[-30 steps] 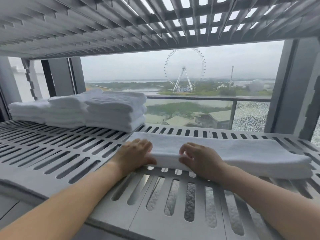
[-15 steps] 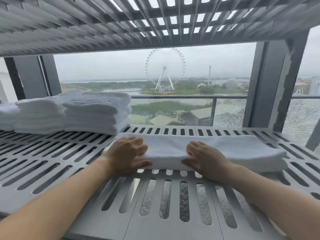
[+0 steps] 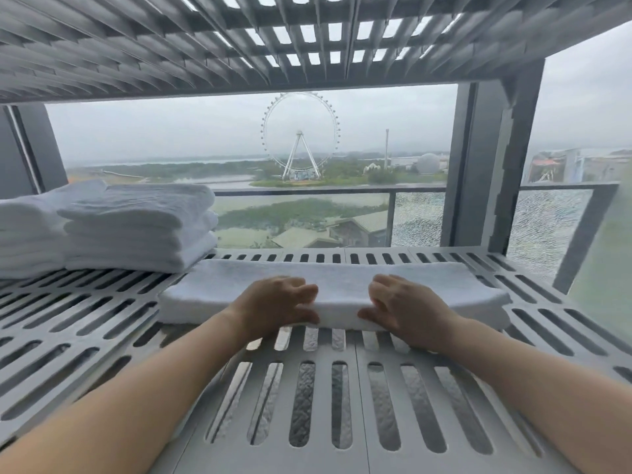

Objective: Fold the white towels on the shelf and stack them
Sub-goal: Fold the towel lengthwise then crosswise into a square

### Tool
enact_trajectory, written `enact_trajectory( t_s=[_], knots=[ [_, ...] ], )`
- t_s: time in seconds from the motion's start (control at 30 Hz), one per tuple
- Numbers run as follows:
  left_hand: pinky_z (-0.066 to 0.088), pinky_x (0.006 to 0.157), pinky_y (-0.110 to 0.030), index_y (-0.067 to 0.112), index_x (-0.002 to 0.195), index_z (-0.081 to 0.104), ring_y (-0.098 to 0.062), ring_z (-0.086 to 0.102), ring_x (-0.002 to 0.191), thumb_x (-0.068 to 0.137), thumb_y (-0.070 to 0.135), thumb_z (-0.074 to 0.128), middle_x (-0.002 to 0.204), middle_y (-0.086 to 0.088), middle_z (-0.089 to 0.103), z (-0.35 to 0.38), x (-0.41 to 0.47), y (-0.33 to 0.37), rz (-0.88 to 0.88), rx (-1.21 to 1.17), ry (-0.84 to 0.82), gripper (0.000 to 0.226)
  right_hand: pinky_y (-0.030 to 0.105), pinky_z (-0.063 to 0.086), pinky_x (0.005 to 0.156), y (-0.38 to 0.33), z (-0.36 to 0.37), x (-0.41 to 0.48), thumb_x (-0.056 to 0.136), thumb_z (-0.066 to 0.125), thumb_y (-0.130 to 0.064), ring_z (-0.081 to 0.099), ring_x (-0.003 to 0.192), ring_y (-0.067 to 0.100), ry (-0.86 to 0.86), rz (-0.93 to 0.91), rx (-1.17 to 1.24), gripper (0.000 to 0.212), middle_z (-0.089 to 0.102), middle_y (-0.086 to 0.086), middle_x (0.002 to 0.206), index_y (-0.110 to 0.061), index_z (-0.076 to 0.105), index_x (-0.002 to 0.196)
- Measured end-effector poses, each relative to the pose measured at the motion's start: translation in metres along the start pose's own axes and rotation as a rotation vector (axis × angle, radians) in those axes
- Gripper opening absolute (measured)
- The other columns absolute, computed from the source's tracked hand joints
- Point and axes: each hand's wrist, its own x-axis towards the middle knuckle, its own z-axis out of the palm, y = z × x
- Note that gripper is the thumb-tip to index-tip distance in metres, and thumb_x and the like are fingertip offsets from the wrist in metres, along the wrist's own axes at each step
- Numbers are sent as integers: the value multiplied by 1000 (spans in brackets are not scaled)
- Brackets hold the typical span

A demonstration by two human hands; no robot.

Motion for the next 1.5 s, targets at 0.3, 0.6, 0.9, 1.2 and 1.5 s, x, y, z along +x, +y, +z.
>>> enact_trajectory(
  t_s=[0.3,0.6,0.9,1.2,1.5],
  knots=[
    [44,57,-22,27,86,47,-4,47,65,79,69,39,79,12,48,-9,32,34,-113,-235,56,43,20,39,74,44,-29,-21,78,46,-67,42,89,2,-181,1,62,44,38,-16,107,-30,44,103],
    [41,59,-25,19,94,56,-8,47,73,90,39,54,89,6,58,7,55,71,-8,-250,178,21,26,43,69,48,-32,-43,90,46,-37,48,83,12,-85,119,20,21,50,-4,101,-18,52,95],
    [31,44,-22,10,74,45,-18,47,47,86,41,55,62,-1,54,6,51,76,90,-121,319,35,29,31,48,36,-31,-49,94,48,-33,52,60,22,94,1,-177,26,54,4,75,-10,49,81],
    [33,52,-22,17,89,53,-8,41,66,68,67,57,80,6,54,0,36,61,60,-143,228,55,26,42,52,43,-30,-50,83,30,-70,53,65,13,111,-50,-143,54,55,-6,81,-21,52,89],
    [49,61,-30,18,98,52,-18,54,67,80,60,53,88,2,59,4,30,50,-67,-113,106,45,30,36,105,42,-21,-42,95,34,-49,32,134,6,-211,37,-48,49,35,-15,147,-36,29,142]
  ],
)
